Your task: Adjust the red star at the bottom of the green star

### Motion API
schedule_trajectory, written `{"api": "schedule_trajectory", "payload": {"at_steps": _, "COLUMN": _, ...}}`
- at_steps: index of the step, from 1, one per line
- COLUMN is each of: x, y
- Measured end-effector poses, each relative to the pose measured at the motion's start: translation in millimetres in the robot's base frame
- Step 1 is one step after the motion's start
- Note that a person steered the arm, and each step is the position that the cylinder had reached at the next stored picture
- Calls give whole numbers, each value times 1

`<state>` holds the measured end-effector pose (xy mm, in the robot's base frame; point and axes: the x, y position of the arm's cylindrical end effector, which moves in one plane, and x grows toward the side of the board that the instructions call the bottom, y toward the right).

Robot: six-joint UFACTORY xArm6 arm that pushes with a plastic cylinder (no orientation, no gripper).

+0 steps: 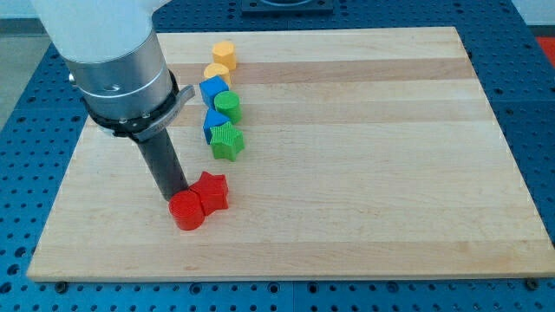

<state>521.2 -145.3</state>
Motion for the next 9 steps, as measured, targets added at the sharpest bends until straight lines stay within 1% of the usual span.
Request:
{"api": "schedule_trajectory", "payload": {"at_steps": 1, "x": -14, "y": -3}}
{"api": "schedule_trajectory", "payload": {"at_steps": 2, "x": -48, "y": -20}}
{"api": "schedule_trajectory", "payload": {"at_steps": 4, "x": -50, "y": -17}}
{"api": "schedule_trajectory", "payload": {"at_steps": 5, "x": -59, "y": -17}}
{"api": "schedule_trajectory", "payload": {"at_steps": 6, "x": -54, "y": -17}}
{"api": "schedule_trajectory", "payload": {"at_steps": 7, "x": -28, "y": 7}}
{"api": "schedule_trajectory", "payload": {"at_steps": 8, "x": -27, "y": 23}}
{"api": "schedule_trajectory", "payload": {"at_steps": 9, "x": -27, "y": 23}}
